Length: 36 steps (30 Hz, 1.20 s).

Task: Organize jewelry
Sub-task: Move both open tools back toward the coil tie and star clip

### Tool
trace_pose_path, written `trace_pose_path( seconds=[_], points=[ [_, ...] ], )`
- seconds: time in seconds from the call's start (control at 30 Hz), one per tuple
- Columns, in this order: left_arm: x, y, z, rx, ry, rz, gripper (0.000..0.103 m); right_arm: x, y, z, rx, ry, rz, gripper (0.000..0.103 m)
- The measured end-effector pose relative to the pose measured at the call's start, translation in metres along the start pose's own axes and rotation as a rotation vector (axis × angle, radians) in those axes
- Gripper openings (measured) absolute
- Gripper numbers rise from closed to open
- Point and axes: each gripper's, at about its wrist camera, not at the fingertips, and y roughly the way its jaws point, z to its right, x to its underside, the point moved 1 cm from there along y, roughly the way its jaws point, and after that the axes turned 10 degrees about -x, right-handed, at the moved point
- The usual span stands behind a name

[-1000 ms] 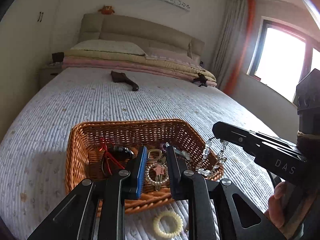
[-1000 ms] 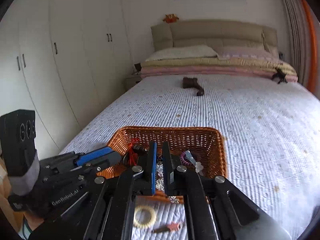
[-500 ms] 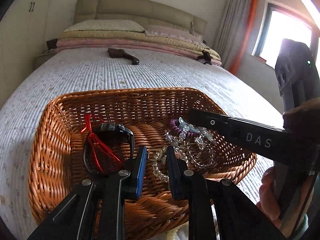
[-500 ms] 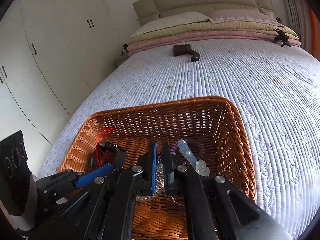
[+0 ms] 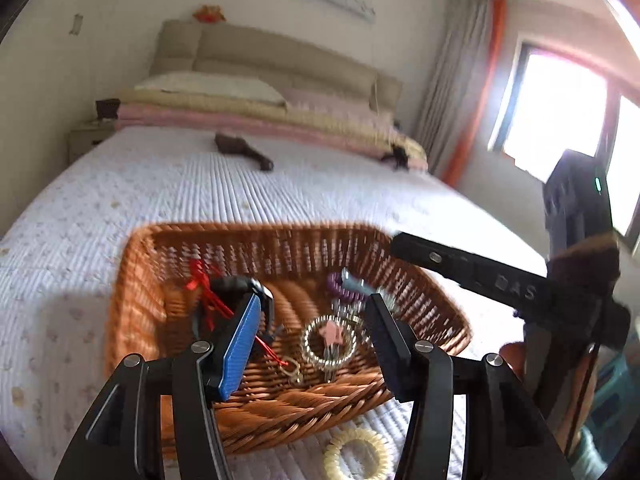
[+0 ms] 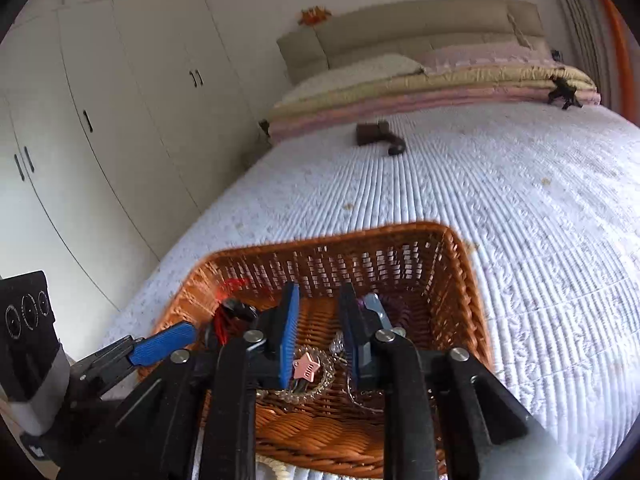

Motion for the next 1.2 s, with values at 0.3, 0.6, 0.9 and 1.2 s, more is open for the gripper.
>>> trace_pose_path(
  seconds=[0.3, 0.6, 0.9, 1.2],
  points=[
    [0.014, -0.07, 0.007, 0.016, 0.003, 0.069, 0.056, 0.028, -0.089, -0.047, -0.001, -0.061, 0.059, 0.031],
    [0.072, -0.09, 0.007, 0.05, 0.031, -0.06, 0.056, 0.102, -0.116, -0.059, 0.07, -0.002, -0.036, 0.039],
    [0.09, -0.044, 0.021, -0.019, 0.043, -0.184, 0.056, 0.13, -0.069, -0.026, 0.12, 0.159, -0.197, 0.039],
    [0.092, -0.011, 0.026, -0.091, 0.061, -0.258, 0.04, 0.126, -0.044, -0.013, 0.141, 0.2, -0.22, 0.039]
  ],
)
